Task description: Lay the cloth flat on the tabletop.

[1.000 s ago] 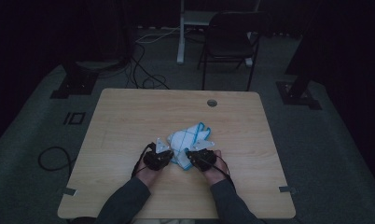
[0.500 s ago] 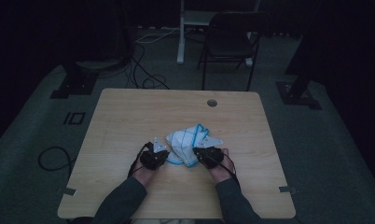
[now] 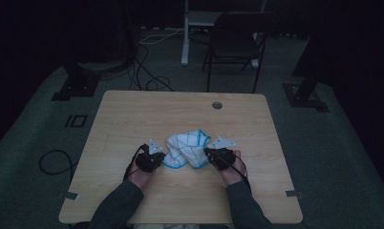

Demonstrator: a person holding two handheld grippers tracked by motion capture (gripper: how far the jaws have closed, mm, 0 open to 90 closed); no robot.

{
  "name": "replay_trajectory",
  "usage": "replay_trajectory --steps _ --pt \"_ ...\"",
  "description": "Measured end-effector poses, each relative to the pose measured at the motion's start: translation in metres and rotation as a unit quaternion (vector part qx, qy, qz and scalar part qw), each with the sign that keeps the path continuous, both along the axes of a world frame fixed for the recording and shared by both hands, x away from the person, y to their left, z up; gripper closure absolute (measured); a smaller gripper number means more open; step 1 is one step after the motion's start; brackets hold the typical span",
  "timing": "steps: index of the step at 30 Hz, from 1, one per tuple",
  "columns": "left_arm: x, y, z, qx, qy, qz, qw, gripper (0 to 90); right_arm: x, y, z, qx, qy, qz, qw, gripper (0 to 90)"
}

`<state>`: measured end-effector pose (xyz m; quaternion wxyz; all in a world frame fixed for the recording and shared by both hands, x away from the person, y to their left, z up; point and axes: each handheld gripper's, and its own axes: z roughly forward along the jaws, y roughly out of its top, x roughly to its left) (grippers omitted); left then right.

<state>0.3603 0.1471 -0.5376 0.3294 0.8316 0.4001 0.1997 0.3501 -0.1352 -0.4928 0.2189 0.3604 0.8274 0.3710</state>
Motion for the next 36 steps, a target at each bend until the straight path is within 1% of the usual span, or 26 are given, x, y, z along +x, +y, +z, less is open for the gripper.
replay_trajectory --steps 7,12,18,19,20,29,34,36 --pt "0.002 0.006 0.000 0.003 -0.001 0.008 1.0000 85.8 0.001 -0.007 0.002 0.000 -0.001 -0.008 1.0000 88.7" --pt "0.003 0.013 0.001 0.010 -0.003 0.017 0.9998 85.9 0.003 -0.017 0.005 -0.003 -0.006 -0.019 0.9998 88.8" --pt "0.006 0.026 0.001 0.012 -0.004 0.032 0.9994 85.9 0.004 -0.032 0.010 0.000 -0.011 -0.038 0.9992 88.8" --pt "0.006 0.026 0.001 0.012 -0.004 0.032 0.9994 85.9 0.004 -0.032 0.010 0.000 -0.011 -0.038 0.9992 88.8" --pt "0.007 0.031 0.001 0.013 -0.005 0.039 0.9992 85.9 0.005 -0.038 0.011 -0.001 -0.012 -0.045 0.9989 88.8" --pt "0.013 0.049 0.002 0.028 -0.010 0.065 0.9975 86.3 0.004 -0.061 0.017 0.002 -0.019 -0.073 0.9971 89.0" --pt "0.016 0.059 0.002 0.040 -0.014 0.082 0.9957 86.5 0.003 -0.065 0.020 0.005 -0.025 -0.079 0.9965 89.1" --pt "0.018 0.063 0.002 0.040 -0.013 0.088 0.9952 86.6 0.003 -0.066 0.021 0.005 -0.025 -0.081 0.9963 89.2"
